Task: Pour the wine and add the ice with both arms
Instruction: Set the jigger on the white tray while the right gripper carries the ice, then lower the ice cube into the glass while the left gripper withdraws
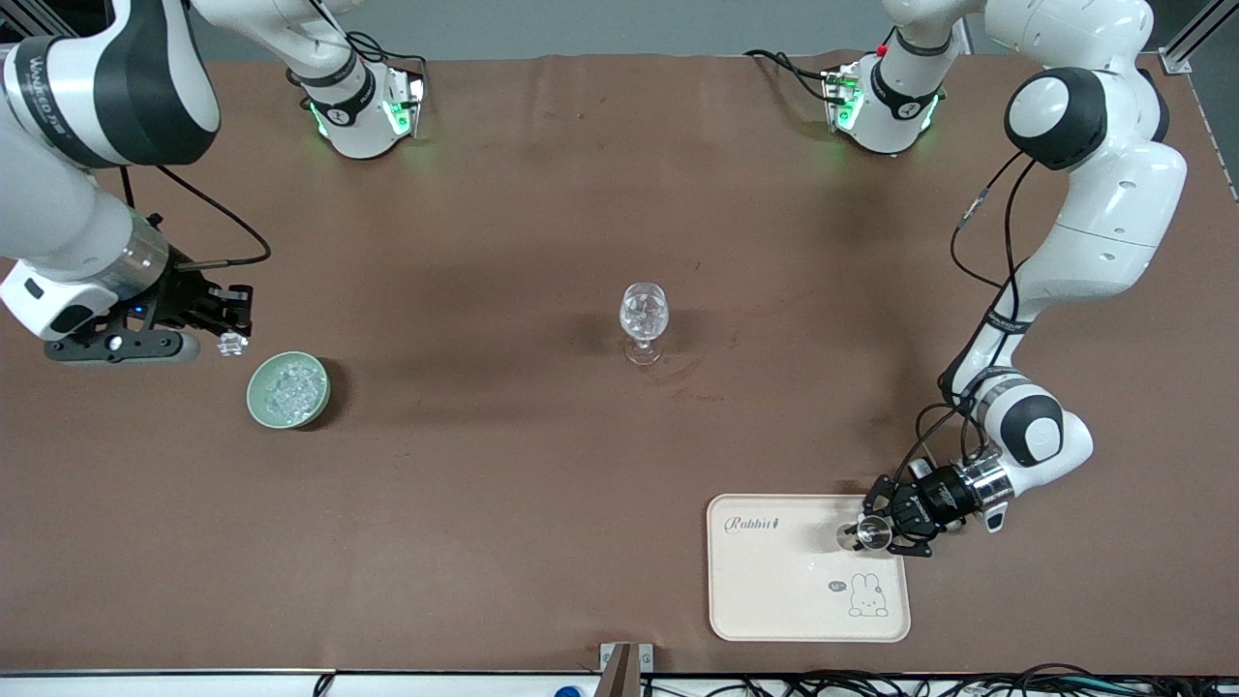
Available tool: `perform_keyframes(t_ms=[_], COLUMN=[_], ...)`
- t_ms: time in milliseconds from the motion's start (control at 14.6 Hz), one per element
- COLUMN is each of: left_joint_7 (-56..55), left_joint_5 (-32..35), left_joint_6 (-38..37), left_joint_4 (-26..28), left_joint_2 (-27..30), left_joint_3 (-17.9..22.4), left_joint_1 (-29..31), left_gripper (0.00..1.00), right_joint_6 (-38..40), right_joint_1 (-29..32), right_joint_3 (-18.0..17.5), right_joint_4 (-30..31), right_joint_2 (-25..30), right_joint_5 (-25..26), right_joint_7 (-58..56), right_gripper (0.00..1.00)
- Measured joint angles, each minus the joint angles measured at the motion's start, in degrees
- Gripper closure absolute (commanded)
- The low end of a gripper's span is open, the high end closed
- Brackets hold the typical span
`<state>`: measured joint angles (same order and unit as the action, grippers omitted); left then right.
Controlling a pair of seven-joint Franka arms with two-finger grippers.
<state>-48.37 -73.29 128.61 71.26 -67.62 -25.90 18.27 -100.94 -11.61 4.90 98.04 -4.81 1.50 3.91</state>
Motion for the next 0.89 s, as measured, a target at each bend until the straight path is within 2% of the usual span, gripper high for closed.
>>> perform_keyframes(t_ms=[68,205,410,614,888], left_joint_7=[0.0,0.0,-0.1,-2.6,-6.4], left_joint_5=[0.0,0.0,3.4,17.0,38.8], left_joint_6=[0.0,0.0,-0.1,-2.5,-13.2], left_joint_4=[0.0,-0.3,-0.7,1.2,2.0], left_joint_2=[0.0,0.0,1.8,7.0,14.9], left_joint_3=[0.0,0.1,0.4,0.7,0.6], left_joint_1=[-0.1,-0.2,0.5,2.7,6.6], left_gripper=[0.0,0.0,0.0,0.0,0.0], right_joint_6=[0.6,2.1,3.1,2.9,1.7], right_joint_1=[-0.4,-3.3,-13.5,-22.9,-30.9], right_joint_3=[0.0,-0.1,-0.4,-0.7,-0.6], right_joint_4=[0.0,0.0,-0.1,-0.1,-1.9], right_joint_2=[0.0,0.1,0.1,-0.2,-3.8], right_joint_5=[0.0,0.0,0.0,-0.4,-4.6], right_joint_7=[0.0,1.6,11.5,20.2,28.2], right_gripper=[0.98,0.99,0.99,0.99,0.99])
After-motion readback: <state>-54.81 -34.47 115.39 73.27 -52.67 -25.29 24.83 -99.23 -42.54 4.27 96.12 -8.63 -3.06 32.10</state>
